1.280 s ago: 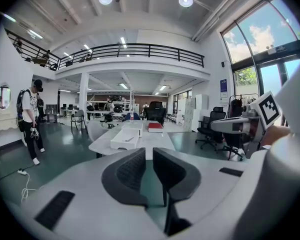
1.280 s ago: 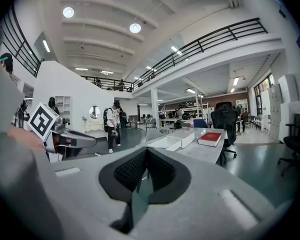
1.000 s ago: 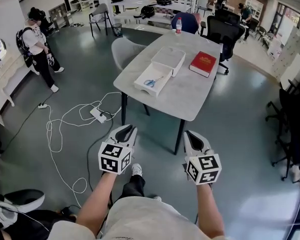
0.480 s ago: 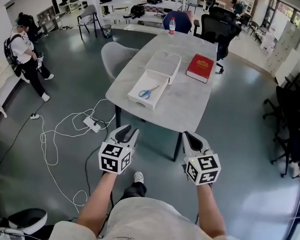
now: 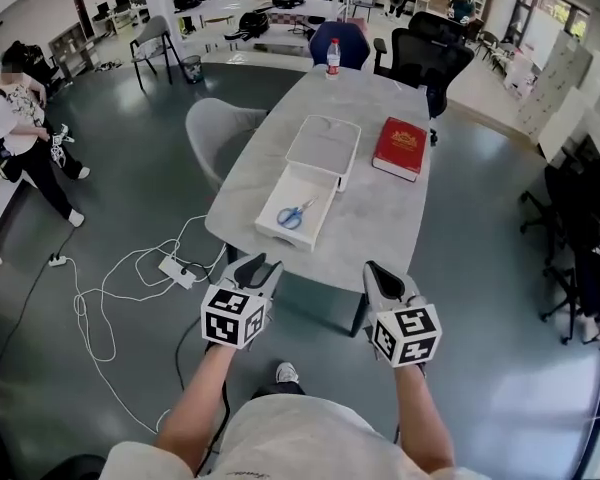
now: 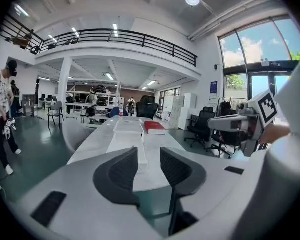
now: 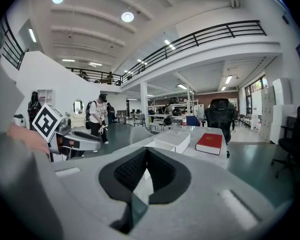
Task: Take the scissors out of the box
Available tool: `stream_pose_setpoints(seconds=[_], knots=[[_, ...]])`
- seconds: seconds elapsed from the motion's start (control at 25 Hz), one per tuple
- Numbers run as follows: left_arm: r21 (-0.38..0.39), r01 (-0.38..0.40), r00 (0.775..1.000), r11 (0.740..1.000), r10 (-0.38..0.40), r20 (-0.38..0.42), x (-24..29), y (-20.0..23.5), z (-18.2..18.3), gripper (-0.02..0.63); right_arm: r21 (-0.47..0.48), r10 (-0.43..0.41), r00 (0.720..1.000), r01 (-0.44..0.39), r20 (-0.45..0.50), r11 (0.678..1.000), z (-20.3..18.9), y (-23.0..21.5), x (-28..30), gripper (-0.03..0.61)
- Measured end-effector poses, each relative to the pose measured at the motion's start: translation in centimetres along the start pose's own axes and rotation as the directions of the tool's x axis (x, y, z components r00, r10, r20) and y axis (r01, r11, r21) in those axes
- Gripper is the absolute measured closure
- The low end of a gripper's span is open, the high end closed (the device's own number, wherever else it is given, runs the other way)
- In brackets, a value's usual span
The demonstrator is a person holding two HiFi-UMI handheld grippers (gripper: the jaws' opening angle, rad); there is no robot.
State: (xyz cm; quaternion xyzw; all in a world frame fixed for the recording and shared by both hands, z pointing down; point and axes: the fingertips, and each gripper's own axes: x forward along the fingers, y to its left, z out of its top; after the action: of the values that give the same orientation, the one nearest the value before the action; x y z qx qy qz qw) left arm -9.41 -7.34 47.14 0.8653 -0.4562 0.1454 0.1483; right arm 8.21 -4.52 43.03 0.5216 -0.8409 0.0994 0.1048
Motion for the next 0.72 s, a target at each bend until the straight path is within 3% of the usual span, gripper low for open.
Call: stream_pose_setpoints(seconds=[0.32,0.72], knots=[[0.018,0.058,0.998,0.998,-0.057,-0.014,3.2,4.5,1.3,0.497,-0.008,-0.037,0.999,0.037,-0.003,0.999,1.8,0.5,4.9,0.574],[0.071,0.128,0.99,0.989,-0.123,-0.066,7.2,6.9,2.1,0.497,-0.005,-0.079,0.997,0.079,0.013,0.997,3.5,-0.5,8.9,0.574]])
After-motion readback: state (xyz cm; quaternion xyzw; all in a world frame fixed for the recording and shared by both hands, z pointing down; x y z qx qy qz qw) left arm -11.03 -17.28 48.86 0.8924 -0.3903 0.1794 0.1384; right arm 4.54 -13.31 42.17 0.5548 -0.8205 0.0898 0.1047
